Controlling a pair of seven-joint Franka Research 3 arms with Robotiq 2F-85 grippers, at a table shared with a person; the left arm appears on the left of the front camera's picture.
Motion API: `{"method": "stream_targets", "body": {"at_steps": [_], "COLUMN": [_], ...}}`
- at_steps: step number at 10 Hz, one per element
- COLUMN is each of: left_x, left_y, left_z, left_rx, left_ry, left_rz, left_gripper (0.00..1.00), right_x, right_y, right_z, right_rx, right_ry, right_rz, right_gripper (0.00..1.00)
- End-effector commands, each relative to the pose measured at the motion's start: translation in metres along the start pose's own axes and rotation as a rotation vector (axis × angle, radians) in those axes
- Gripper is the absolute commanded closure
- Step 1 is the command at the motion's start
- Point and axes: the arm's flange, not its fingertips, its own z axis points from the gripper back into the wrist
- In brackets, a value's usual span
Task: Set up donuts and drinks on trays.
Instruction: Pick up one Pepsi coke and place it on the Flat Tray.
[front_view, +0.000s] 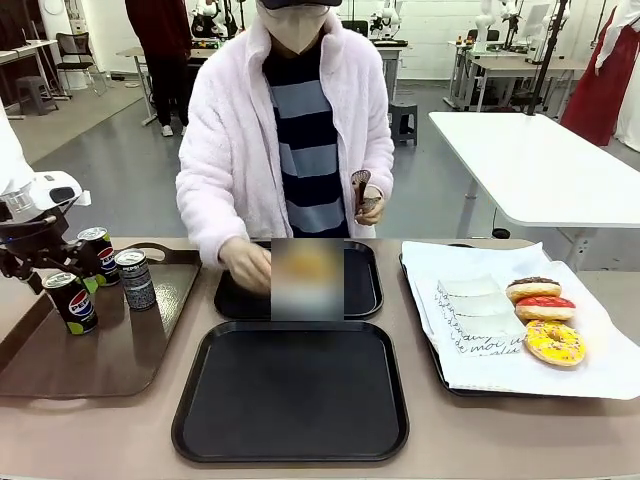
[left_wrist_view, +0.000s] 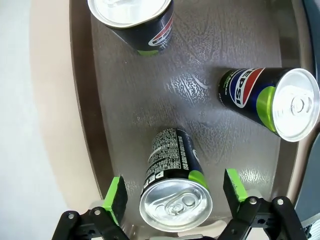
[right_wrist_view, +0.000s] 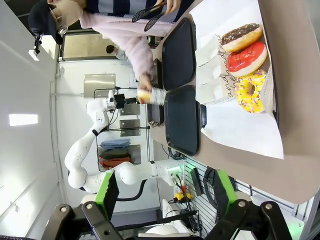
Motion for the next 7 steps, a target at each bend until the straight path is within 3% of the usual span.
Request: {"method": "stream_targets", "body": {"at_steps": [1,3,4,5,6,7], "left_x": [0.0067,0.0062,0.0048,0.0058,0.0074,0.0067], "left_y": [-0.002,-0.0019,-0.0026,-0.0036,-0.0043,-0.003], "left_z": [-0.005,-0.0076,-0.0092,-0.0102,-0.0104,-0.0098], "left_rx": [0.032,0.029,0.026,0.014,0.024,0.022], "left_ry": [-0.003,-0.001,0.004,0.002,0.004,-0.002], "left_rz": [0.02,0.02,0.017,0.008,0.005,0.007], "left_gripper": [0.0,0.0,0.06,0.52,0.62,1.0], "right_x": [-0.0005,-0.0005,-0.0005,-0.0005,-0.0005,-0.0005], "right_y": [-0.0012,-0.0012,-0.0012,-0.0012,-0.0012,-0.0012], "right_z": [0.0008,0.0008,0.0008,0.0008,0.0008,0.0008], "right_rx": [0.012,0.012,0.012,0.012,0.012,0.012], "right_ry": [0.003,0.003,0.003,0.003,0.003,0.003], "right_rz": [0.0,0.0,0.0,0.0,0.0,0.0], "right_gripper": [0.0,0.0,0.0,0.0,0.0,0.0]}}
